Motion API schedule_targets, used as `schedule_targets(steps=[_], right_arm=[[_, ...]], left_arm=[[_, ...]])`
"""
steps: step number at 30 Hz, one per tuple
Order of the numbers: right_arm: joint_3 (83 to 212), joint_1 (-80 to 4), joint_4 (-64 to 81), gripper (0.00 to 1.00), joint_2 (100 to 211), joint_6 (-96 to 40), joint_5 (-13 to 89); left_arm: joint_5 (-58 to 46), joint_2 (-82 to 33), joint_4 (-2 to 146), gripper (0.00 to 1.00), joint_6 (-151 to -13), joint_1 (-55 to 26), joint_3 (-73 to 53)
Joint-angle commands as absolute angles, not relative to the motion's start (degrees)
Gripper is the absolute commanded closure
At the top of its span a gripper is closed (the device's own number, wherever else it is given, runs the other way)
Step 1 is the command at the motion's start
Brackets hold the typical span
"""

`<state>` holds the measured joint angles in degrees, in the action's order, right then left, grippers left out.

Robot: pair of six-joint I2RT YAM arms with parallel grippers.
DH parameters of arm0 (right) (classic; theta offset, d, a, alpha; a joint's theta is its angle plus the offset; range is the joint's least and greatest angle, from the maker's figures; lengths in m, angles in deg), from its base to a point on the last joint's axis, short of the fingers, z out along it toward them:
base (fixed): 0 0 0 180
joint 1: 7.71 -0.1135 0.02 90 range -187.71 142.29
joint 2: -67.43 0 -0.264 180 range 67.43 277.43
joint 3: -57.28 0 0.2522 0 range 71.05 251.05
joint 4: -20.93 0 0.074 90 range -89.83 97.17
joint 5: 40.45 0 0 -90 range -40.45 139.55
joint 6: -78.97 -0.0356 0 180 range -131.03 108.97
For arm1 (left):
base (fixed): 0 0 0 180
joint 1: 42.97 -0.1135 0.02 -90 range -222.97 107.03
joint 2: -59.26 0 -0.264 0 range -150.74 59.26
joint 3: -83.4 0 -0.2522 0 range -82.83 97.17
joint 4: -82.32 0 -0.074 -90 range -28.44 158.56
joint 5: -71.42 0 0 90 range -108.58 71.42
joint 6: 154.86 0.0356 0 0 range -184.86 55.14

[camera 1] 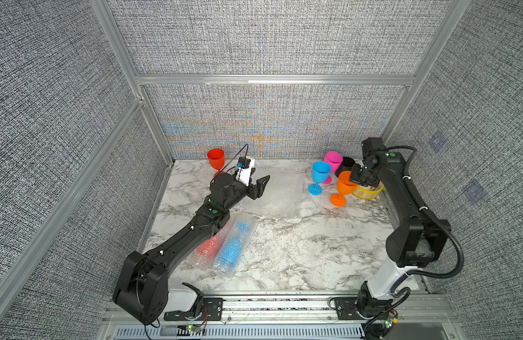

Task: Unpack wine glasses from bubble wrap
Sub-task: Place the wine glass at the center of the board.

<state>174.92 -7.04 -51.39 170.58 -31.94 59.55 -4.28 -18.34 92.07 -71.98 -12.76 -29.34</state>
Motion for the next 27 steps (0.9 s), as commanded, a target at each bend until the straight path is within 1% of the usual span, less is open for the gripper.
schedule_targets(steps=[1,5,12,18,23,24,26,27], right_arm=[[178.46,-6.49,-50.00,1.00,174.20,-33.25,61.37],[183.33,-5.01,-49.17,1.00,178.84,-33.90,61.51],[194.25,-4.70,-53.04,1.00,187.43,-33.02,63.31],[197.41,-3.85,-54.34,1.00,191.41,-32.99,62.58],[196.93,-3.23,-54.18,1.00,192.55,-33.14,61.25],[196.93,-2.93,-54.26,0.98,192.60,-33.27,60.91],[197.01,-2.71,-54.26,0.88,192.71,-33.24,60.48],[197.13,-2.59,-54.26,0.81,192.58,-33.22,60.11]], left_arm=[[-2.65,-18.79,92.38,0.31,-71.34,-12.87,-28.78],[-3.20,-18.79,92.47,0.31,-71.28,-12.91,-28.77],[-3.29,-19.14,91.33,0.31,-71.26,-12.97,-28.08],[-3.29,-19.71,91.20,0.31,-71.77,-13.43,-27.73],[-2.78,-20.42,91.39,0.31,-72.68,-13.81,-27.42],[-2.58,-20.60,91.42,0.31,-72.92,-13.93,-27.38],[-2.00,-20.72,91.40,0.31,-73.00,-14.02,-27.29],[-1.99,-20.75,91.42,0.31,-72.94,-14.05,-27.28]])
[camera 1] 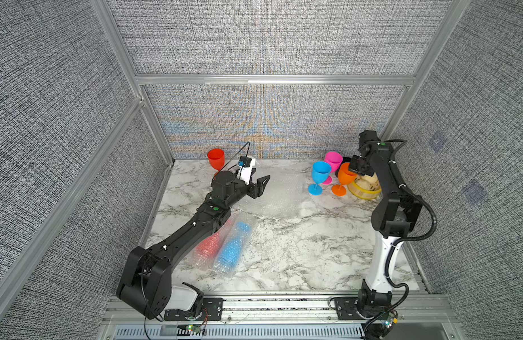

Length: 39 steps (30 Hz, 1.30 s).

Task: Unpack wine glasses from bubble wrap
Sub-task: Place the wine glass at the center of the board, then unwrap the bubble wrap at the center of the board.

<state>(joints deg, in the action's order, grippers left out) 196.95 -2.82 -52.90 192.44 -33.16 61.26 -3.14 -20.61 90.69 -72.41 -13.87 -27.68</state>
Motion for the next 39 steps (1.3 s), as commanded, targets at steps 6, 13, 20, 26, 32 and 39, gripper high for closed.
schedule_targets(steps=[6,13,20,26,32,39], right_arm=[[197.44,-2.10,-54.70,0.54,190.00,-33.80,59.81],[193.50,-3.75,-53.09,0.46,179.45,-33.83,61.07],[176.51,-14.37,-45.22,0.46,163.28,-33.82,62.61],[158.94,-28.19,-37.86,0.47,152.37,-33.68,57.10],[141.08,-36.77,-25.38,0.48,145.11,-35.45,41.38],[132.44,-42.33,-16.80,0.48,143.16,-37.23,30.41]], left_arm=[[-4.61,-20.74,89.92,0.31,-73.79,-14.40,-26.73],[-8.14,-20.44,85.36,0.00,-80.43,-16.01,-24.98],[-9.85,-23.87,81.99,0.00,-89.45,-18.96,-23.07],[-15.18,-26.28,66.54,0.03,-90.16,-18.54,-17.16],[-8.94,-26.15,45.33,0.10,-93.38,-17.22,-14.03],[-6.87,-18.76,29.28,0.11,-94.34,-17.32,-19.85]])
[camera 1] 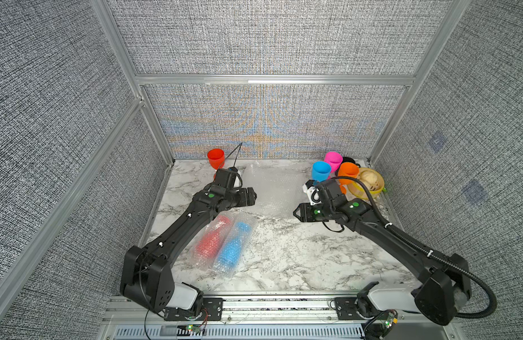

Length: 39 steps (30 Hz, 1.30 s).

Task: Unpack wine glasses from bubble wrap
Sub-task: Unwrap the bubble wrap at the center of the board.

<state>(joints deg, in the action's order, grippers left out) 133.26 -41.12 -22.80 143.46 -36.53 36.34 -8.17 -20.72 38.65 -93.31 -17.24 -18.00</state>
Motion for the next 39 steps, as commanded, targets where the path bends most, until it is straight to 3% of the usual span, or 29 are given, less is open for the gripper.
schedule_targets(steps=[1,10,33,39], right_arm=[[132.05,-43.08,-16.56,0.48,143.11,-36.95,30.24],[128.37,-45.77,-15.38,0.48,144.69,-35.42,27.76],[122.99,-45.86,-17.36,0.48,139.15,-32.73,30.23],[123.47,-45.63,-18.38,0.48,138.94,-31.95,32.55]], left_arm=[[-6.75,-17.45,27.89,0.11,-94.86,-17.31,-21.29],[-12.73,-10.45,22.54,0.11,-93.09,-15.63,-32.11],[-20.58,-30.49,21.51,0.10,-96.33,-1.46,-29.60],[-18.02,-29.19,20.80,0.26,-97.28,-0.72,-27.69]])
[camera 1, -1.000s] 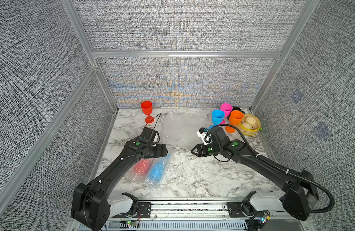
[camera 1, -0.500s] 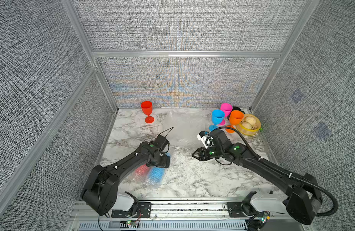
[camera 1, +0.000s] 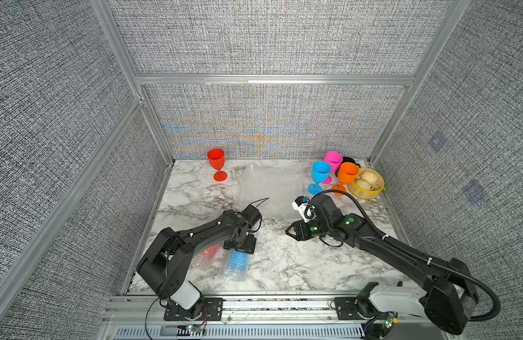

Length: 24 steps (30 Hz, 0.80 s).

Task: Unpack wine glasses from bubble wrap
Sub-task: Unwrap the bubble wrap at the center of the board.

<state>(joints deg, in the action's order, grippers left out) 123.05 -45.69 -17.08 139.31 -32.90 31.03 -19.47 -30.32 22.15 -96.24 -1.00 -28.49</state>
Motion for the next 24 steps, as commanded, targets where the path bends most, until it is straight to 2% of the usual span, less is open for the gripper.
schedule_targets(steps=[1,10,24], right_arm=[[123.51,-45.59,-18.61,0.48,138.65,-31.86,32.87],[123.04,-43.66,-19.20,0.48,135.79,-32.33,35.48],[122.79,-42.67,-17.46,0.48,137.77,-32.89,32.07]], left_arm=[[-17.89,-28.58,20.45,0.26,-97.53,-0.70,-27.28],[-16.09,-25.79,18.77,0.28,-98.52,-0.26,-24.01],[-13.11,-34.19,23.06,0.25,-97.37,-0.26,-23.86]])
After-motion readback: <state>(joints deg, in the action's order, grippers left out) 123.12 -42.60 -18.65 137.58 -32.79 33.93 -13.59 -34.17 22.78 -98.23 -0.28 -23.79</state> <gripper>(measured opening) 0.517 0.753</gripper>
